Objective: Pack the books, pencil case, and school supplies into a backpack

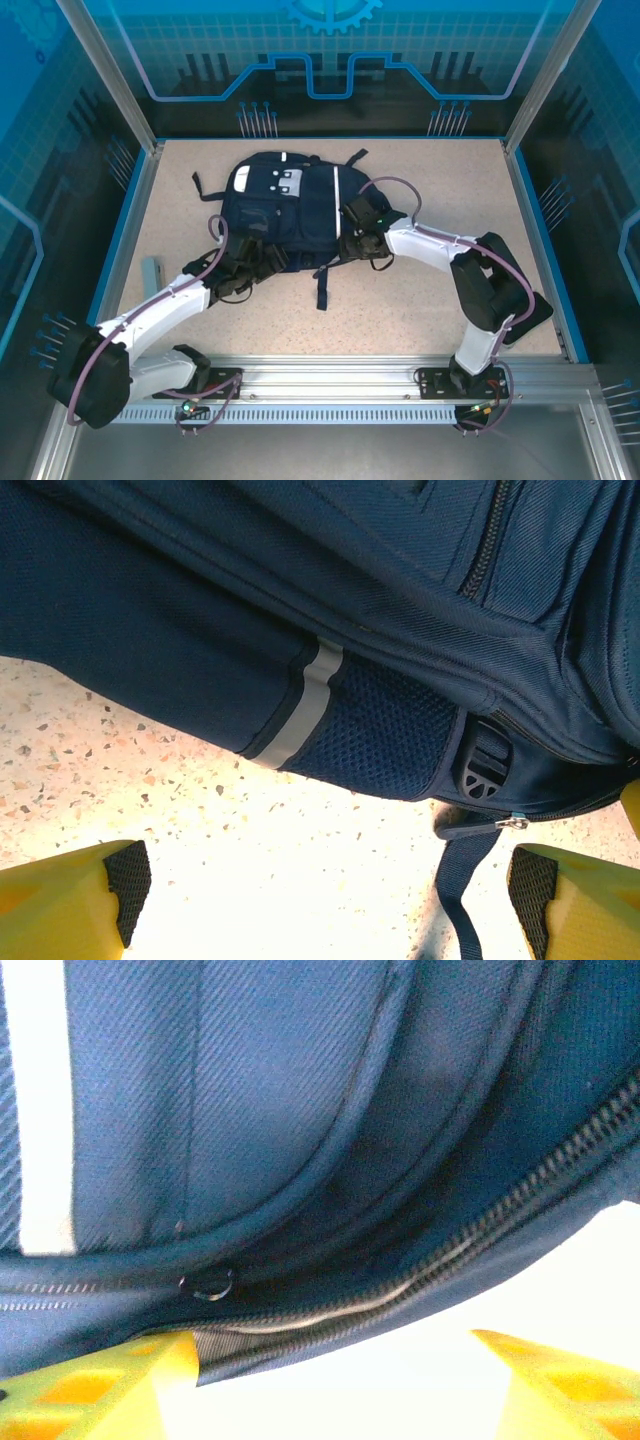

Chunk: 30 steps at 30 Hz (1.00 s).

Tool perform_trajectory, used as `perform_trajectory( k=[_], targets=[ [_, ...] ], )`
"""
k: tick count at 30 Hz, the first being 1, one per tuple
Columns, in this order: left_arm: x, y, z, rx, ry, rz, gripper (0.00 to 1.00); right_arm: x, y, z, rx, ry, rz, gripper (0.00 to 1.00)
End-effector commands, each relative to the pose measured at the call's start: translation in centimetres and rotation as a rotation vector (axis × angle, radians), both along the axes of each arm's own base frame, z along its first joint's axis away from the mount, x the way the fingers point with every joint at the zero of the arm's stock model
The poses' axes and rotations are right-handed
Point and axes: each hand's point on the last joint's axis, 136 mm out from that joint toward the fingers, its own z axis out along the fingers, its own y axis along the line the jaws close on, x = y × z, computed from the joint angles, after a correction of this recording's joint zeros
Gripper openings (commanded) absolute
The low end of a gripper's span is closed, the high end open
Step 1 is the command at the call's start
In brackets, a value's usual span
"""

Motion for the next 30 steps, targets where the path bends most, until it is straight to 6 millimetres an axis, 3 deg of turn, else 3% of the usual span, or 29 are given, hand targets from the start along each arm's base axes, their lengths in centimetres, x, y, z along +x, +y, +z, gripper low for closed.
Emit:
perform_trajectory(
  k=[1, 5, 8, 18, 24, 30],
  targets=[
    [0.5, -0.1, 0.2, -0.022, -0.006, 0.011, 0.94, -2.0, 0.8, 3.4, -0.022, -0.062, 0.035, 0.71],
    [1.1, -0.2, 0.4, -0.023, -0.02, 0.022, 0.94, -5.4, 4.0, 3.5, 0.033, -0.047, 0.09, 0.69],
    [1.6, -0.1, 0.3, -0.024, -0.023, 0.047, 0.93, -6.7, 6.6, 2.9, 0.046, -0.047, 0.113, 0.62],
    [1.8, 0.7, -0.4, 0.0, -0.012, 0.099, 0.91, -5.9, 10.4, -0.8, -0.032, -0.029, 0.092, 0.49],
    [1.9, 0.8, -1.3, 0.01, 0.005, 0.112, 0.86, -4.4, 10.4, -1.7, -0.103, -0.054, 0.039, 0.49],
    [2.4, 0.8, -2.5, 0.021, 0.014, 0.121, 0.63, -3.1, 9.2, -2.8, -0.167, -0.055, -0.03, 0.4]
  ],
)
